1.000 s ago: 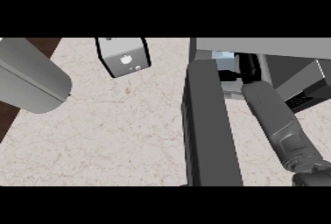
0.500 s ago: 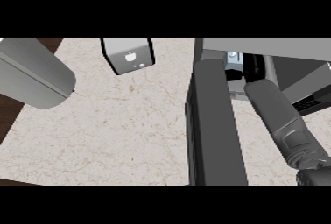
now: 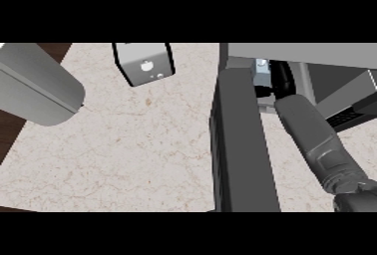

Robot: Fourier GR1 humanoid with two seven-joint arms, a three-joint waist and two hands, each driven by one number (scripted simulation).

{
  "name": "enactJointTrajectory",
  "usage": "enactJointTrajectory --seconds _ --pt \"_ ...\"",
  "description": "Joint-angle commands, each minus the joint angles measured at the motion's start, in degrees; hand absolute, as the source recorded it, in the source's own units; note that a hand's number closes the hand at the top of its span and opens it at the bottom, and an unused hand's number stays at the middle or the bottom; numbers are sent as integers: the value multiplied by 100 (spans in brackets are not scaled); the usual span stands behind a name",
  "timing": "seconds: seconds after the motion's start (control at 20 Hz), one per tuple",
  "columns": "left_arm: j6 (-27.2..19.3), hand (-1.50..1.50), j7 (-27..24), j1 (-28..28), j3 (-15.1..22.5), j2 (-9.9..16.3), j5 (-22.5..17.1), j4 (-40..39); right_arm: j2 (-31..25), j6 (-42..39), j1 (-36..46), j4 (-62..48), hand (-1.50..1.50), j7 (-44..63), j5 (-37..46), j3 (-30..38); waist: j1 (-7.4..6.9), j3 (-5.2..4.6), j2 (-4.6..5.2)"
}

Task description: Pick up the milk, place it into the microwave and close the microwave

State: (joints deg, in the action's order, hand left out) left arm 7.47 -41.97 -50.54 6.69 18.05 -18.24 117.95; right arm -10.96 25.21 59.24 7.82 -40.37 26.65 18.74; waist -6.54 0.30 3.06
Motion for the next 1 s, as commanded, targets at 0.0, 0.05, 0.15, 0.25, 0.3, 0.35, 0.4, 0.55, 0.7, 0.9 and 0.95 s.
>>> enactJointTrajectory --seconds 0.0,0.05,0.15,0.25,0.3,0.35,0.4,0.55,0.7,0.9,0.95 --pt "-71 -150 115 157 109 -34 128 86 81 -401 -9 11 -150 -306 -205 184 56 4 -28" --pt "20 -150 60 157 152 -51 99 -119 -51 -600 47 -14 -150 -259 -247 227 69 -4 -47" --pt "18 -150 126 -3 385 -89 233 74 -24 -888 -114 -32 -150 -492 -296 254 164 -4 -110" --pt "4 -150 193 179 530 -141 305 48 175 -769 -127 -63 -150 -524 -335 298 130 -4 -84" --pt "-29 -150 293 251 530 -160 260 46 -70 -1207 -139 17 -150 -673 -523 465 226 -4 -105" --pt "-160 -150 549 438 397 -99 248 226 121 -1273 -150 -22 -150 -696 -518 442 286 -5 -120" --pt "-90 -150 401 342 636 -189 375 170 82 -1188 -329 -21 -150 -863 -491 426 255 -7 -127" --pt "-228 -150 482 379 796 -231 693 335 -57 -1849 -574 -41 -150 -1101 -543 422 388 -12 -194" --pt "-387 -150 676 283 1174 -341 1044 463 -98 -2124 -717 -13 -150 -1131 -609 439 451 -16 -230" --pt "-403 -150 1044 659 1106 -288 1041 489 87 -2303 -1007 99 -150 -1324 -663 393 530 -21 -259" --pt "-392 -150 752 584 1195 -351 1197 305 124 -2382 -1090 241 -150 -1340 -718 383 581 -27 -297"
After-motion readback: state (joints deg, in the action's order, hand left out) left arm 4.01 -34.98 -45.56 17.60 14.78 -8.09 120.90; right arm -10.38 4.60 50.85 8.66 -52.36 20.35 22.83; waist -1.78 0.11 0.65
